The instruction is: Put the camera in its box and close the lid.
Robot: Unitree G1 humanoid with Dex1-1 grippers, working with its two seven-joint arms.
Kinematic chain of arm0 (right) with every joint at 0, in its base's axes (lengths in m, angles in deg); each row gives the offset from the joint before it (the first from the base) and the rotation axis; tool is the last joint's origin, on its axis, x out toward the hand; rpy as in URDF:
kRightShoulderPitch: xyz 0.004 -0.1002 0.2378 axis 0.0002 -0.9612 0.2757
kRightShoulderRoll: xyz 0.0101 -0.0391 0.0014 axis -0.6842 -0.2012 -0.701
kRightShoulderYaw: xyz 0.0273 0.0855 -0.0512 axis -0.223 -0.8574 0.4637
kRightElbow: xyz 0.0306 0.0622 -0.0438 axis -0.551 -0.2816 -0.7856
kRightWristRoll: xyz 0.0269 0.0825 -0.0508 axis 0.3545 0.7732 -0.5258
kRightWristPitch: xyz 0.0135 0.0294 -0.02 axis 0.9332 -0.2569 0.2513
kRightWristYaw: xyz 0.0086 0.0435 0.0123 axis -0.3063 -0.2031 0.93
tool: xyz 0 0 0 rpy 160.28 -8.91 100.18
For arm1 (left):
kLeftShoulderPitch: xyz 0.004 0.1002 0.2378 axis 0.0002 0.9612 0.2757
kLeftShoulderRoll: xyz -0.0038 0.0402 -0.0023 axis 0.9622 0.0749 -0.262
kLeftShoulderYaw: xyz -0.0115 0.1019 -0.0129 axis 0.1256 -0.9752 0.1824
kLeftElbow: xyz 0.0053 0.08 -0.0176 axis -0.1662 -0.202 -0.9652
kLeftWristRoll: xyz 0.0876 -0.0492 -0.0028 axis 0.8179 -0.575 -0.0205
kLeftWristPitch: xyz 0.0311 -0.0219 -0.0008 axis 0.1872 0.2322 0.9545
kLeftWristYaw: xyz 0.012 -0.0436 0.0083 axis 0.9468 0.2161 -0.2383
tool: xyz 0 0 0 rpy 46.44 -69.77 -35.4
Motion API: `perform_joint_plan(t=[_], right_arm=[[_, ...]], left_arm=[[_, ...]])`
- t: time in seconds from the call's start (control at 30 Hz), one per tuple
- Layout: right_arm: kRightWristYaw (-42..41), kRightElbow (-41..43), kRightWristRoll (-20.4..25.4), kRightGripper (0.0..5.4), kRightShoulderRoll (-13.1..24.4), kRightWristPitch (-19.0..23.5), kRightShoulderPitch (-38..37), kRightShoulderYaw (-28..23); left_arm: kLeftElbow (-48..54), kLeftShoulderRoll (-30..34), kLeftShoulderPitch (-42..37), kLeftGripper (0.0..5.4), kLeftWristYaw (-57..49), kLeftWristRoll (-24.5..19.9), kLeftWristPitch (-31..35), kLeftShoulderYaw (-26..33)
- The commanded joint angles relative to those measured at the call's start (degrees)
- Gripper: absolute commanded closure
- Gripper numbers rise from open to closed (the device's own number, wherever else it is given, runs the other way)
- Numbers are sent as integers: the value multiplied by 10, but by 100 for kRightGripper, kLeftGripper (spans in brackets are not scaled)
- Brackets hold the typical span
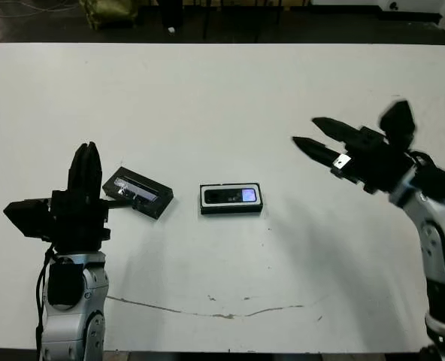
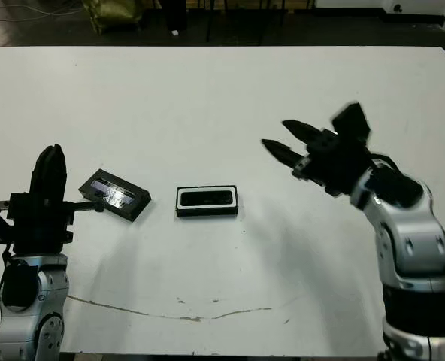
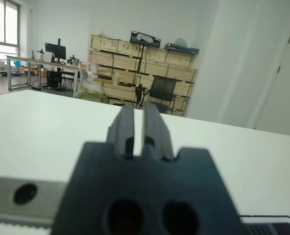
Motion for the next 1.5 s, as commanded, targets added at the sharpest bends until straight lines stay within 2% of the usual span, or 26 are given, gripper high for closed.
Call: perform_joint_plan(t=[0.03,0.1,0.27,0.37,0.47,0.57,0.67,0.8,0.87,0.93,1.0,1.1,1.27,1.5], right_arm=[[48,44,-10,497,-13,-27,-66,-12],[78,67,-8,538,-28,-41,-98,-16],[121,67,5,538,-80,-128,-155,-18],[152,59,-8,538,-109,-182,-178,-9],[173,52,-27,538,-123,-218,-196,6],[188,50,-51,538,-126,-244,-208,21],[205,57,-66,538,-127,-247,-216,31],[213,62,-68,538,-124,-247,-220,33],[214,57,-66,538,-121,-252,-220,29],[213,48,-62,538,-119,-260,-219,25],[208,40,-51,538,-119,-267,-218,22],[209,33,-40,538,-119,-272,-219,19],[218,30,-50,538,-117,-278,-223,16],[220,35,-46,538,-113,-273,-231,14]], left_arm=[[-5,8,3,540,3,-6,12,5],[-4,10,2,540,6,-10,14,7],[2,29,4,540,10,9,14,14],[12,48,4,540,16,17,23,18],[20,72,0,540,28,21,28,24],[37,102,-7,540,42,23,55,31],[60,140,-20,540,60,26,97,38],[70,248,-76,540,153,-12,175,53],[68,325,-125,540,218,-25,229,47],[54,401,-190,540,293,-28,273,24],[21,450,-258,540,360,-15,283,-17],[-54,488,-384,540,453,44,295,-124],[-183,463,-512,540,547,144,260,-260],[-300,405,-573,540,617,204,207,-336]])
